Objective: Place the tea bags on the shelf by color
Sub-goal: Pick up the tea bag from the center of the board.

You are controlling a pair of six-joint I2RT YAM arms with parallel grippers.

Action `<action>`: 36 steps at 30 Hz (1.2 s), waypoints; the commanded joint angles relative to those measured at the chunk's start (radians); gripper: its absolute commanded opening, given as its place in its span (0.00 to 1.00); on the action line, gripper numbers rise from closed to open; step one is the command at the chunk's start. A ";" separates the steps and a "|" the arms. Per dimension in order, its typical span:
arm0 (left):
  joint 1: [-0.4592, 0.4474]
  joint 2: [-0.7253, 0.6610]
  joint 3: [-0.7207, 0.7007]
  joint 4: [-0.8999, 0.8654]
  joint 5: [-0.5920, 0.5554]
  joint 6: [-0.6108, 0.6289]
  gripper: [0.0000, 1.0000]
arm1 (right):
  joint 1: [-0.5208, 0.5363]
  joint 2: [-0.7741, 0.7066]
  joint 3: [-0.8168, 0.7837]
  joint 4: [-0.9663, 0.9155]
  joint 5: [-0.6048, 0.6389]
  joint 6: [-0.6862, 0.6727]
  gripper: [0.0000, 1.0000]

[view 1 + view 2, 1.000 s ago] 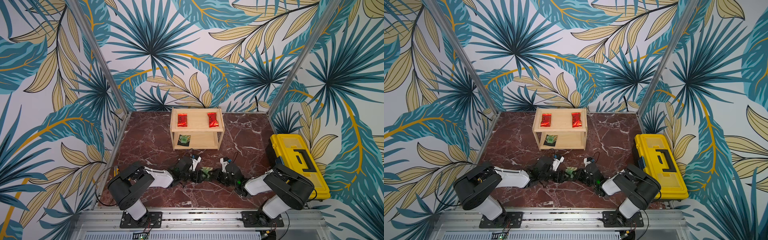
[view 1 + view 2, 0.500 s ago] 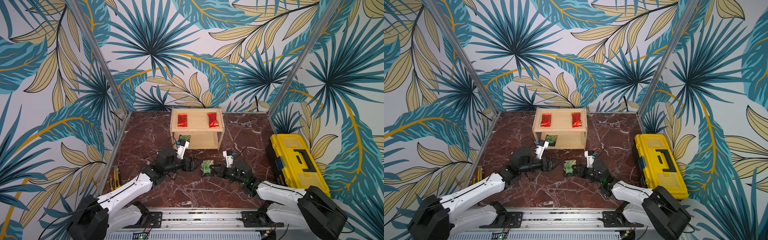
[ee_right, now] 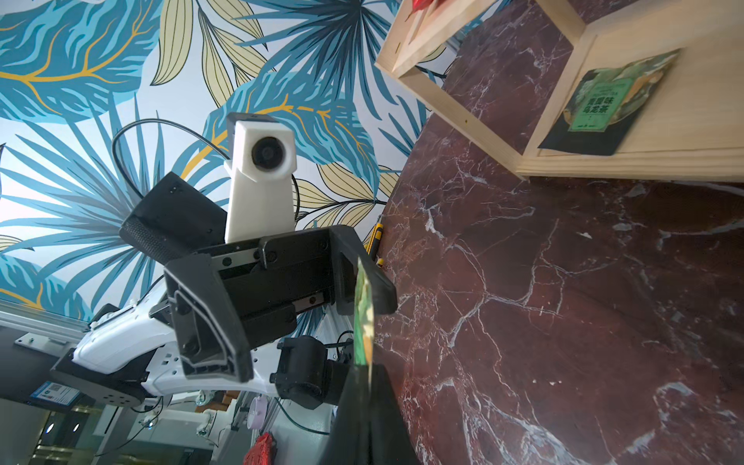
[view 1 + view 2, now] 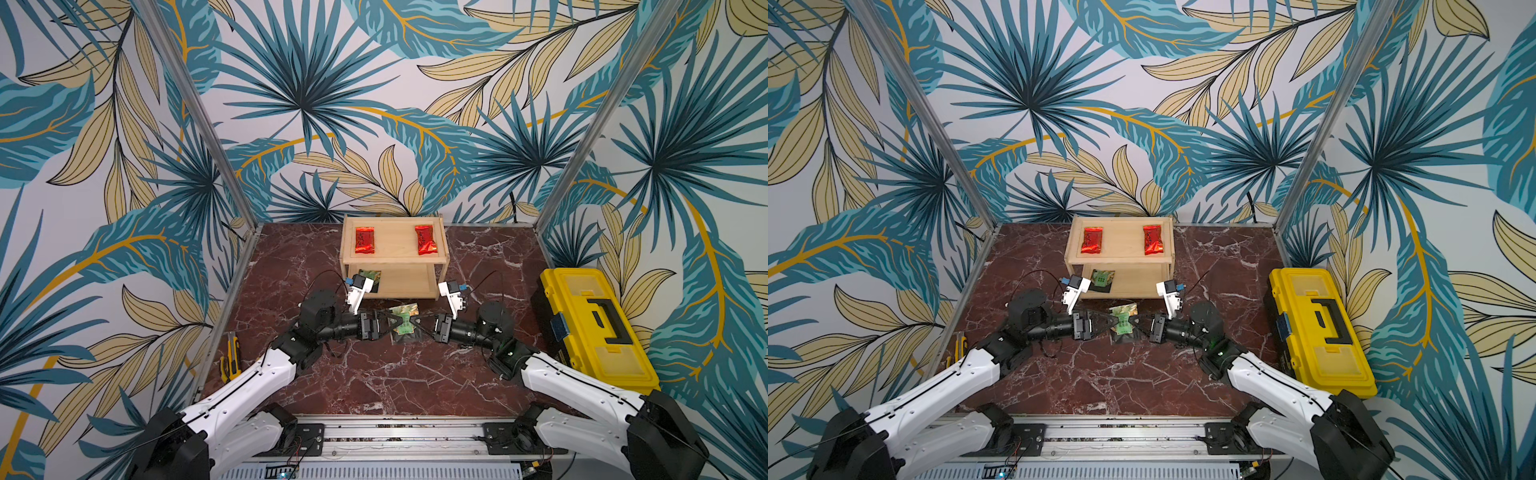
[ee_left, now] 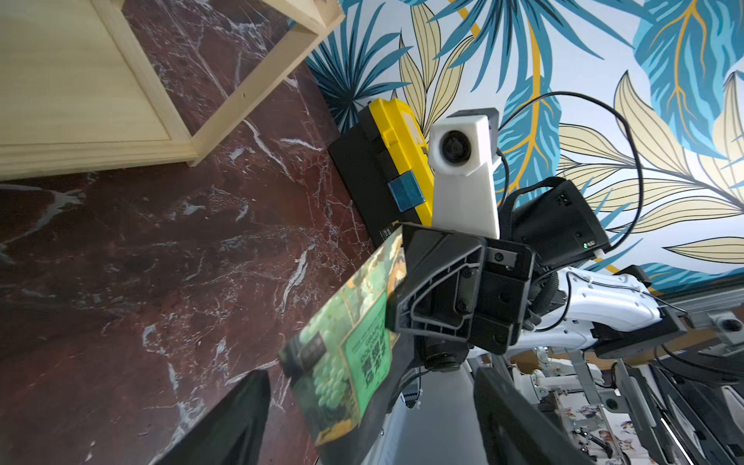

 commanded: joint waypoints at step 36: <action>0.082 -0.044 -0.031 0.204 0.066 -0.155 0.00 | -0.002 0.005 -0.137 0.324 -0.072 0.180 0.42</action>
